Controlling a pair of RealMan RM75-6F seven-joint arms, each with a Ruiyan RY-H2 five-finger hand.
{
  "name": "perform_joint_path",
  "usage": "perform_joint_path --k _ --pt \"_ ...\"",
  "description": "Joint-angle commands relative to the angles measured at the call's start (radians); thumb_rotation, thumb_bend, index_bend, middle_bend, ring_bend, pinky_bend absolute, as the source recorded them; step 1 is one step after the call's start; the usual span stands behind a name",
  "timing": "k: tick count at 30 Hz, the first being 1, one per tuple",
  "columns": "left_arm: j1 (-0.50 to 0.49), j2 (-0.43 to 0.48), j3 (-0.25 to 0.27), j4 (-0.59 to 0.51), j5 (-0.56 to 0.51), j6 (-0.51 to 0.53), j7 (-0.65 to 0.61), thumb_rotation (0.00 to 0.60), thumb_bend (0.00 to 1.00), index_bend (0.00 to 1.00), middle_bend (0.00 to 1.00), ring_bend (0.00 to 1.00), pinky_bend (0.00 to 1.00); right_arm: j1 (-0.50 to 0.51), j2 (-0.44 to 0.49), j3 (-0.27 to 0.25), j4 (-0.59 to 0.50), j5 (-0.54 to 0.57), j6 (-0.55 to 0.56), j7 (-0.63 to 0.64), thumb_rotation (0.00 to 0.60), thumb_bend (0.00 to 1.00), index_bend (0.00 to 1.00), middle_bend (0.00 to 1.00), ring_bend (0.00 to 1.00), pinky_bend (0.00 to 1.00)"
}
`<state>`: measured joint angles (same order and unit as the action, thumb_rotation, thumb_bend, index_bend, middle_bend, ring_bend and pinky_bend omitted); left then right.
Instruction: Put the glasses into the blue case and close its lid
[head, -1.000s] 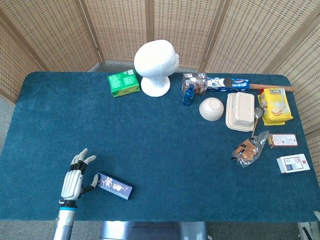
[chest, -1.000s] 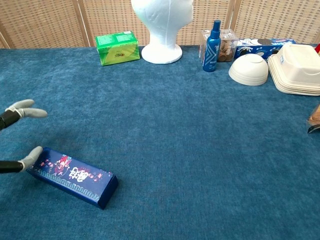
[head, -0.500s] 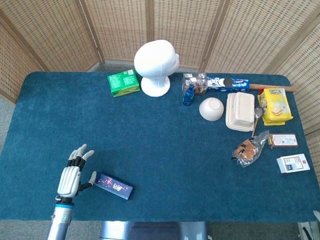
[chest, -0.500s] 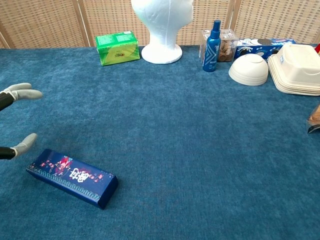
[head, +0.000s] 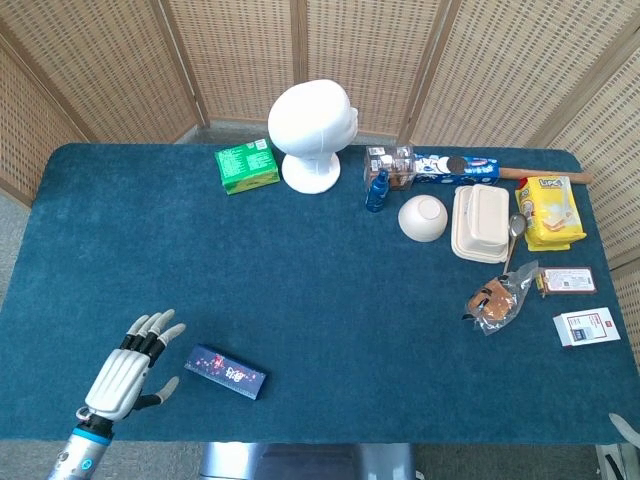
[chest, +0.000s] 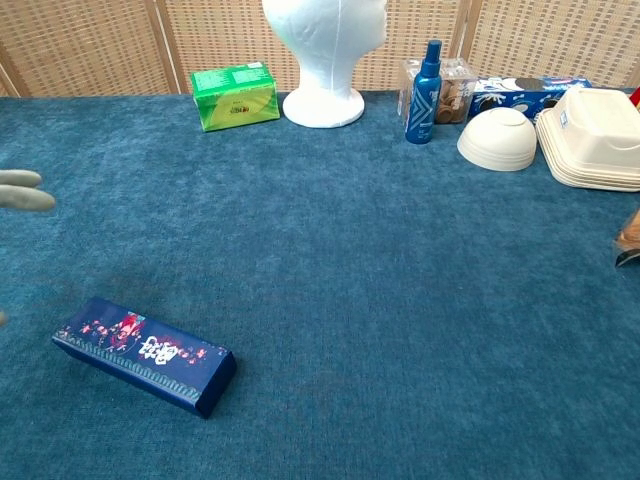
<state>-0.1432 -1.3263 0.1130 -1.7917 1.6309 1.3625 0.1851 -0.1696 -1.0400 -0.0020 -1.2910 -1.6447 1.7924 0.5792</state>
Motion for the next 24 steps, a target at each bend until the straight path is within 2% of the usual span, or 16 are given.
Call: perform_joint_path --k 1,5,9,16,24 --pt "-0.031 0.078 0.03 -0.072 -0.001 -0.073 0.12 0.6 0.24 0.1 0.0 0.0 0.0 0.003 0.005 0.001 -0.018 0.002 -0.005 -0.015 0.305 0.2 0.0 0.12 0.0 0.19" --pt "-0.064 0.111 0.024 -0.119 -0.056 -0.152 0.24 0.6 0.22 0.1 0.0 0.0 0.0 0.001 0.005 0.002 -0.036 0.009 -0.006 -0.029 0.306 0.2 0.0 0.12 0.0 0.19" --pt "-0.097 0.1 0.005 -0.134 -0.115 -0.216 0.342 0.6 0.22 0.1 0.0 0.0 0.0 -0.005 0.005 0.004 -0.043 0.022 -0.005 -0.031 0.303 0.2 0.0 0.12 0.0 0.19" --pt "-0.156 0.037 -0.039 -0.11 -0.222 -0.297 0.462 0.6 0.22 0.09 0.0 0.0 0.0 -0.015 0.005 0.008 -0.045 0.044 -0.007 -0.025 0.304 0.2 0.0 0.12 0.0 0.19" --pt "-0.207 -0.043 -0.07 -0.076 -0.298 -0.329 0.552 0.6 0.22 0.11 0.0 0.0 0.0 -0.018 0.007 0.014 -0.045 0.055 -0.009 -0.017 0.304 0.2 0.0 0.12 0.0 0.19"
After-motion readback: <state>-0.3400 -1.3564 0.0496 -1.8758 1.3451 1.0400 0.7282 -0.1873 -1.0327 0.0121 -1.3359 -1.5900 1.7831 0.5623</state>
